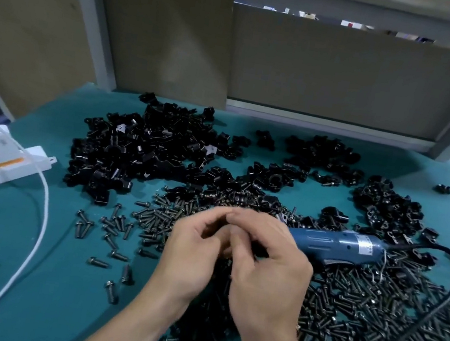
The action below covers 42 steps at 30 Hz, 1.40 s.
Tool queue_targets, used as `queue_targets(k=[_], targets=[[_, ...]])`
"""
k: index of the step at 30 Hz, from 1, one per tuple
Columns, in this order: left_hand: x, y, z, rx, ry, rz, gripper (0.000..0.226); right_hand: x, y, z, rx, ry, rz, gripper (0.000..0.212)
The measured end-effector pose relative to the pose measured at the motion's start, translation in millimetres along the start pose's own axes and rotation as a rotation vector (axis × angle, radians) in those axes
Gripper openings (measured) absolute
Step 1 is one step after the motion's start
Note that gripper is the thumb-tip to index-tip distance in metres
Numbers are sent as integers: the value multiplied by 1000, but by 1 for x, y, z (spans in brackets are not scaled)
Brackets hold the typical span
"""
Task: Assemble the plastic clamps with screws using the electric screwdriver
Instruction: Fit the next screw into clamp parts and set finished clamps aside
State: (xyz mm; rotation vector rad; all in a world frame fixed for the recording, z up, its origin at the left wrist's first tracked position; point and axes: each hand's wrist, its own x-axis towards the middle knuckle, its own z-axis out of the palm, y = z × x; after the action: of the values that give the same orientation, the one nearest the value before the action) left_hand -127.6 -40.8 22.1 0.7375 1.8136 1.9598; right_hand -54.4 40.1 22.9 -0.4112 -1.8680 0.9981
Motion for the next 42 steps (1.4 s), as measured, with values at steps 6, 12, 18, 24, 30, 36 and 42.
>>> queue_targets(k=[6, 12, 18, 24, 30, 36, 42], targets=[[6, 5, -16, -650, -74, -241, 30, 9, 1, -5, 63, -195, 460, 19], [2, 12, -28, -694, -265, -310, 43, 9, -9, 2, 850, -462, 943, 34], [9, 7, -27, -688, -197, -343, 50, 17, -3, -7, 964, -496, 990, 37], [7, 5, -24, -118, -64, -61, 40, 12, 3, 1, 717, -160, 764, 10], [1, 0, -27, 580, -114, 112, 49, 10, 7, -1, 333, -47, 539, 20], [4, -5, -11, 118, -6, 124, 27, 22, -3, -12, 108, -219, 452, 11], [18, -18, -18, 127, 263, -5, 45, 101, 29, -56, -641, -223, 407, 18]])
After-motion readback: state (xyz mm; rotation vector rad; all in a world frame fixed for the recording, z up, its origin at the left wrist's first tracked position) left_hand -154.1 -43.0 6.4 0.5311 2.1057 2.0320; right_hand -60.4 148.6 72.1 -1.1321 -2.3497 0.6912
